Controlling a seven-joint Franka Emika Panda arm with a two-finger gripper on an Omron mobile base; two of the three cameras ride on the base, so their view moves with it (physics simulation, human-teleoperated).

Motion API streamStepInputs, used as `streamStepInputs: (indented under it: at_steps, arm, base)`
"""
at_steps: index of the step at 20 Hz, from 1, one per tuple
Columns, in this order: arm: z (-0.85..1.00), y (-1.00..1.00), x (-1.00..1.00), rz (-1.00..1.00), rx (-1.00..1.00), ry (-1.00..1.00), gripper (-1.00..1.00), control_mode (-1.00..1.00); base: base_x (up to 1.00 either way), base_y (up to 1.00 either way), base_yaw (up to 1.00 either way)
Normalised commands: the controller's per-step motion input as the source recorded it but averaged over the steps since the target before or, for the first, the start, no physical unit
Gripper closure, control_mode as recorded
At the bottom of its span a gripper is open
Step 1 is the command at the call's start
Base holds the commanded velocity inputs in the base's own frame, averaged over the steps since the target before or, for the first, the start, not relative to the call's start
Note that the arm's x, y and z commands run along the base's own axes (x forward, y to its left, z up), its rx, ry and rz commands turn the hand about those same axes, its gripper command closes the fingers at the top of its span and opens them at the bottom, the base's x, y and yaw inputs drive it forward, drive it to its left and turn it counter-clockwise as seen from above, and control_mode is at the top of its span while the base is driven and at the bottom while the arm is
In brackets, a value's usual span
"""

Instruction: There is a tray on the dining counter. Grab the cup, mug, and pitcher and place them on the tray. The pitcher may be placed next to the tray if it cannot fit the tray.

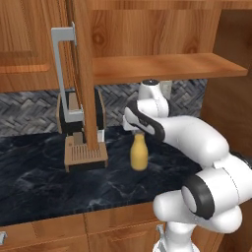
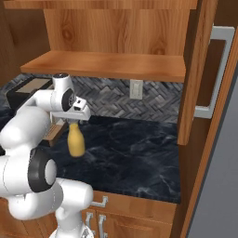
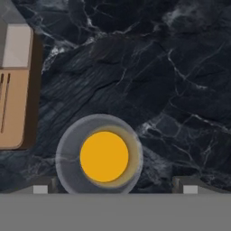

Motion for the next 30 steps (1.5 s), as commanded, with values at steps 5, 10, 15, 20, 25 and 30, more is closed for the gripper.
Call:
streamStepInputs:
  at_steps: [5, 10, 15, 20, 25, 30]
  arm:
    - [-0.1, 0.0, 0.0, 0.0, 0.0, 0.02, -1.0, -1.0]
    - [-0.08, 0.0, 0.0, 0.0, 0.0, 0.03, -1.0, -1.0]
    - [-0.11, 0.01, 0.0, 0.0, 0.0, 0.03, -1.0, -1.0]
    - [-0.06, 0.01, 0.0, 0.0, 0.0, 0.02, -1.0, -1.0]
    - [0.0, 0.05, 0.0, 0.0, 0.0, 0.0, -1.0, -1.0]
    - [0.0, 0.02, 0.0, 0.0, 0.0, 0.0, -1.0, -1.0]
  base:
    - [0.0, 0.0, 0.0]
    - [0.0, 0.0, 0.0]
    - [0.0, 0.0, 0.0]
    - [0.0, 0.0, 0.0]
    - [0.0, 0.0, 0.0]
    - [0.0, 0.0, 0.0]
